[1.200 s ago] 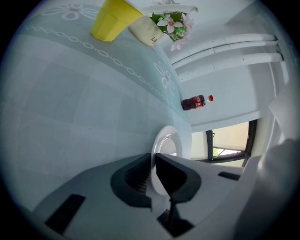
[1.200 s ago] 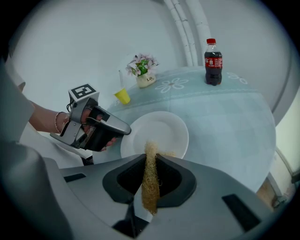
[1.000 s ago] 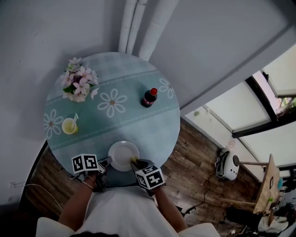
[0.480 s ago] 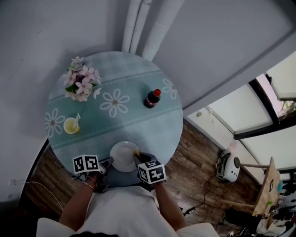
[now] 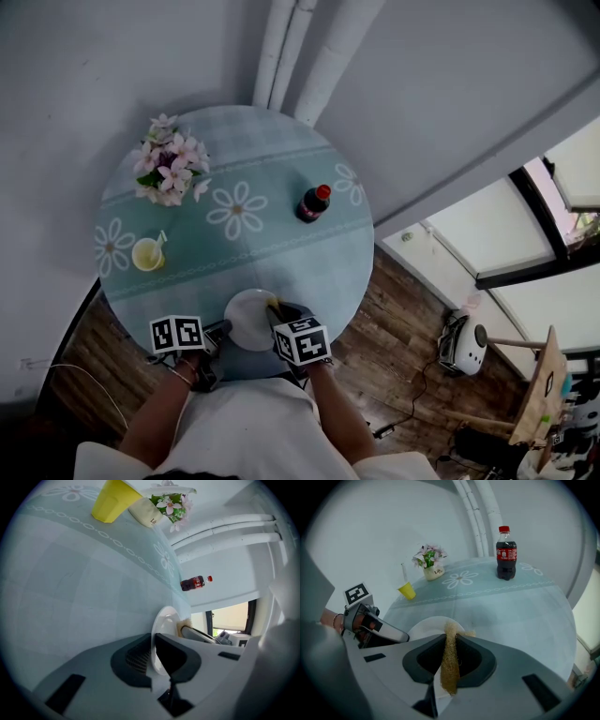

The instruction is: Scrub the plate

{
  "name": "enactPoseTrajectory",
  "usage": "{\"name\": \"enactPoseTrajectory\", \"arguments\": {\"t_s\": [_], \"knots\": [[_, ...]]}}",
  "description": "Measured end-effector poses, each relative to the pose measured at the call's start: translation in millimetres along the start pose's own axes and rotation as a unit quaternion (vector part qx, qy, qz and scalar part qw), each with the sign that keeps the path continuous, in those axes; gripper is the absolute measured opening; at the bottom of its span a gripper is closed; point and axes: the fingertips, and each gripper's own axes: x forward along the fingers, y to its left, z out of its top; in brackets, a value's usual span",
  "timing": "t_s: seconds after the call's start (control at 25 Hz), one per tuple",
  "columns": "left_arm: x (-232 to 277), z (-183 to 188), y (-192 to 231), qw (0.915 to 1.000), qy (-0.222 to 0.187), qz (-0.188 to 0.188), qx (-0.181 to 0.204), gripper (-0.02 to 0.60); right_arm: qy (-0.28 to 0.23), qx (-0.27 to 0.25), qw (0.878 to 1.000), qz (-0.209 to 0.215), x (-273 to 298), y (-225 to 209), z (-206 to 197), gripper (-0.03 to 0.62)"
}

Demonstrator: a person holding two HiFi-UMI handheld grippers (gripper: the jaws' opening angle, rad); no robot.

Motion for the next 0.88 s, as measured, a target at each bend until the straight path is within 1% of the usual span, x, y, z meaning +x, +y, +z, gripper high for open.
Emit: {"name": "enactPoseTrajectory", "arguments": {"t_s": [0.4, 0.68, 0.88], "knots": [[-0.1, -0.1, -1.1, 1.0000, -0.001, 0.003, -0.001, 0.035, 0.009, -0.016, 1.000, 0.023, 18.5, 16.6, 14.0, 0.064], [-0.3, -0.7, -0.4, 1.0000, 0.001, 0.003, -0.001, 0.035, 0.009, 0.005, 0.999, 0.046, 28.0, 31.7, 16.9, 0.064], [-0.3, 0.3, 0.3, 1.0000, 0.001, 0.004, -0.001, 0.035, 0.028, 0.015, 0.996, 0.087, 35.9, 46.9, 15.4, 0.064]]}}
